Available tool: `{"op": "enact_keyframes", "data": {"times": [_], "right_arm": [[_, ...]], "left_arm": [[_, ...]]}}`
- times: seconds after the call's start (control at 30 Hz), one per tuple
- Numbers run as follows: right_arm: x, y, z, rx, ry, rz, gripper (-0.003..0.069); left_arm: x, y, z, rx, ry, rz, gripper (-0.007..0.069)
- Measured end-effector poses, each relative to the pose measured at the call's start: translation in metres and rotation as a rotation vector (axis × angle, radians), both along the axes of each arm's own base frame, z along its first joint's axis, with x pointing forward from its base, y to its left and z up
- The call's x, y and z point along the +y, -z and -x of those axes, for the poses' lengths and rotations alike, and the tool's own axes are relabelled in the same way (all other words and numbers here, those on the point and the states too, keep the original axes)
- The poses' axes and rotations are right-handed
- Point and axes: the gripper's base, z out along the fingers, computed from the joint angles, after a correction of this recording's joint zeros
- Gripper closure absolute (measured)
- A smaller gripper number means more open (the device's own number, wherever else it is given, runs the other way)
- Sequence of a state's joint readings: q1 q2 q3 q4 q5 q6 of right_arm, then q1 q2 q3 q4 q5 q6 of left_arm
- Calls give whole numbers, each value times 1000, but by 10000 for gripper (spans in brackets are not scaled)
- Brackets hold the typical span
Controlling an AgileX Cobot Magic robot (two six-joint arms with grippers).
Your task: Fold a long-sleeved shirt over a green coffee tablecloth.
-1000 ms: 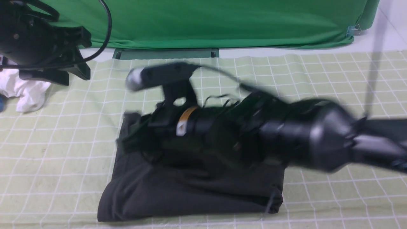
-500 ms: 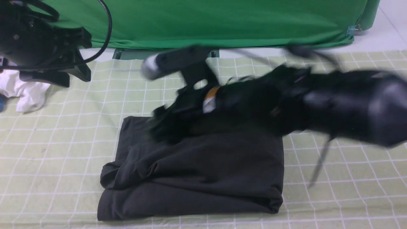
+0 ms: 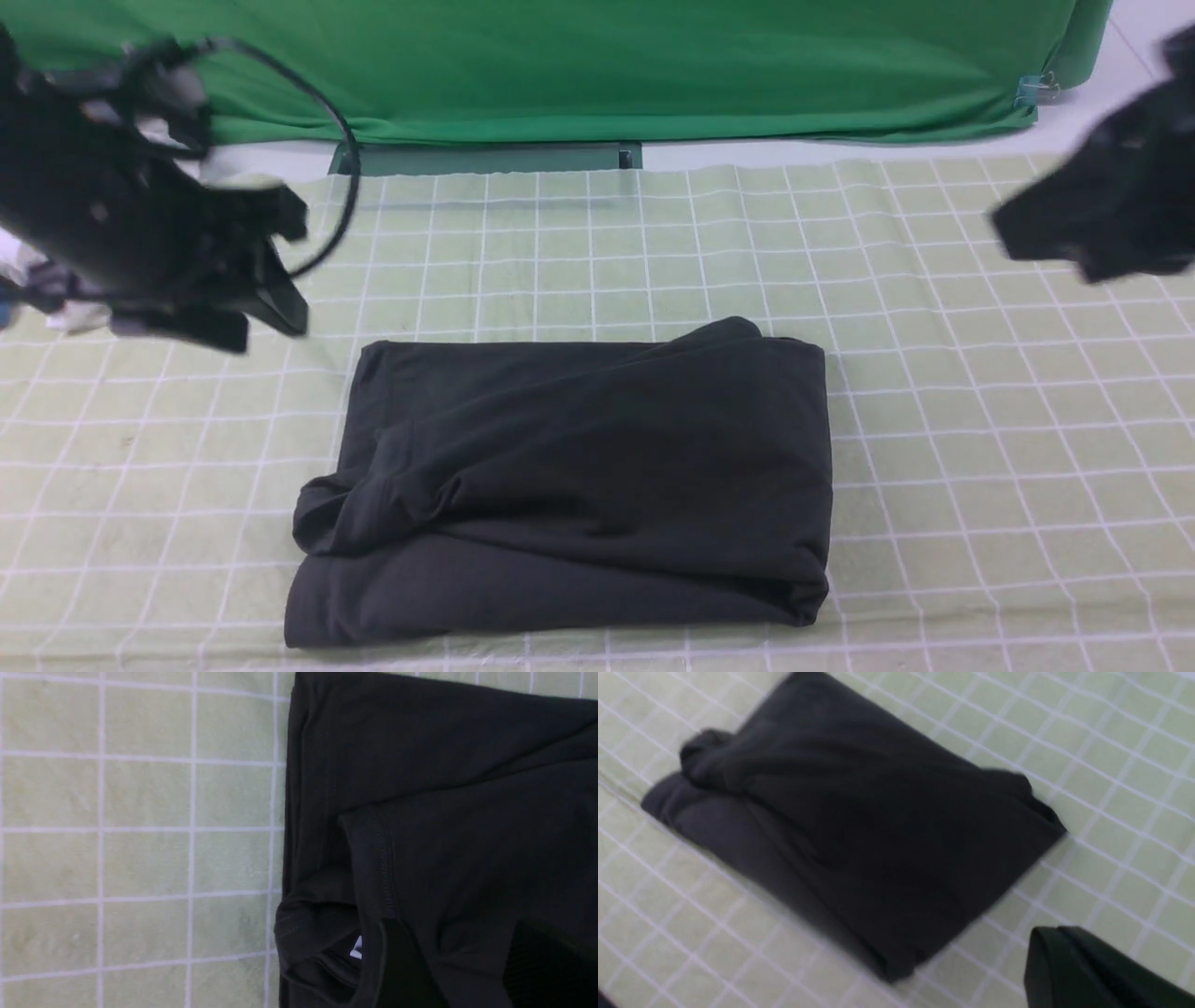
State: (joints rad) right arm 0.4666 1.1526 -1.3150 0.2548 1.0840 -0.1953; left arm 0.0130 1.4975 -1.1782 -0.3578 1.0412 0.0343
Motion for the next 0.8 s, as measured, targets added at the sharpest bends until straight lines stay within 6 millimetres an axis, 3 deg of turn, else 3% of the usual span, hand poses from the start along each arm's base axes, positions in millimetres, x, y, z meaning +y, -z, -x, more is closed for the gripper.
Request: {"op": "enact_keyframes", "data": {"times": [0.17,0.4,0.67,0.8], "right_arm": [[-11,-6,16,15,-1,19,664],[-11,-6,17,19,-2,23,664],[-11,-6,17,16,-11,29,664],[-11,-6,17,14,-13,30,664]], "left_arm": [[-19,52,-1,77,18,14,305],[-26,99,-18,175,3,17,305],[-26,125,-29,201,-28,18,316],[-29,125,-34,154,-24,47,421]]}}
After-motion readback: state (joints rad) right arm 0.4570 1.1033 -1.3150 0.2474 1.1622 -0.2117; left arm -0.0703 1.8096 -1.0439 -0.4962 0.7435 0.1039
